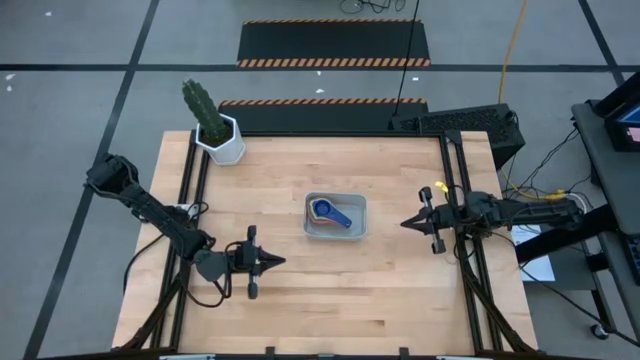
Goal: Nest measuring cups in basket
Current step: Return to Home Position
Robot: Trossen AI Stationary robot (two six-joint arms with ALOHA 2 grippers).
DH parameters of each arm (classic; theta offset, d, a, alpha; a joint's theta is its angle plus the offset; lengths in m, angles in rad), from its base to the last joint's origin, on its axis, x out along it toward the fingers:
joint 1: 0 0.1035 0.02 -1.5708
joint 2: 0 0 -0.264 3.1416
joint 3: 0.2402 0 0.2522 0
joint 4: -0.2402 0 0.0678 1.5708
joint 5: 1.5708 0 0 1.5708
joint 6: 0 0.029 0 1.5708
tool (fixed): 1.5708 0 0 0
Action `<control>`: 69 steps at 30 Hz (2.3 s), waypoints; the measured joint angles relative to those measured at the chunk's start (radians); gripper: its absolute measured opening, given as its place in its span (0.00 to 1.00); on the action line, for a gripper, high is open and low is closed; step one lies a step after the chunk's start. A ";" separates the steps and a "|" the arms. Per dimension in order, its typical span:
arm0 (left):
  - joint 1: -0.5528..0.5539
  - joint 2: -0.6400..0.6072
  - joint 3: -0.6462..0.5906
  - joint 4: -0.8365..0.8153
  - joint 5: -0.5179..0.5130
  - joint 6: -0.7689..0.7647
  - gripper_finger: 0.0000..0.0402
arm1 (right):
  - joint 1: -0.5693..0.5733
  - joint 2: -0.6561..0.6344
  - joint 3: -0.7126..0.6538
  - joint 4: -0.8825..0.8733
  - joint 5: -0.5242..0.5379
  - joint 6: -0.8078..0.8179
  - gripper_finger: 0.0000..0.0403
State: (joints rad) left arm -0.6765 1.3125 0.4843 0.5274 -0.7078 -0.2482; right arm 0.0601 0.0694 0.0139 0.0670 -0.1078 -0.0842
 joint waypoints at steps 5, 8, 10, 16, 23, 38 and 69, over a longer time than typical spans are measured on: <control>0.000 0.000 0.000 0.000 0.000 0.004 0.02 | 0.000 -0.063 0.000 -0.024 0.005 -0.023 0.00; 0.002 0.000 0.000 0.001 0.000 0.017 0.05 | 0.000 -0.068 0.000 -0.025 0.006 -0.054 0.00; 0.002 0.000 0.000 0.001 0.000 0.038 0.05 | 0.000 -0.062 0.000 -0.028 0.007 -0.060 0.00; -0.003 -0.078 -0.002 -0.023 0.051 0.139 0.01 | 0.000 -0.040 0.000 -0.030 0.007 -0.065 0.00; 0.022 -0.284 -0.140 0.038 0.102 0.168 0.01 | 0.000 -0.038 0.000 -0.029 0.007 -0.034 0.00; 0.185 -0.450 -0.317 0.135 0.459 0.265 0.01 | 0.000 -0.038 0.000 -0.028 0.006 -0.033 0.00; 0.318 -0.778 -0.475 0.007 0.503 0.370 0.02 | 0.000 -0.038 0.000 -0.027 0.006 -0.033 0.00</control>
State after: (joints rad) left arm -0.3584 0.5343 0.0093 0.5345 -0.2047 0.1221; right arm 0.0597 0.0315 0.0143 0.0402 -0.1017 -0.1169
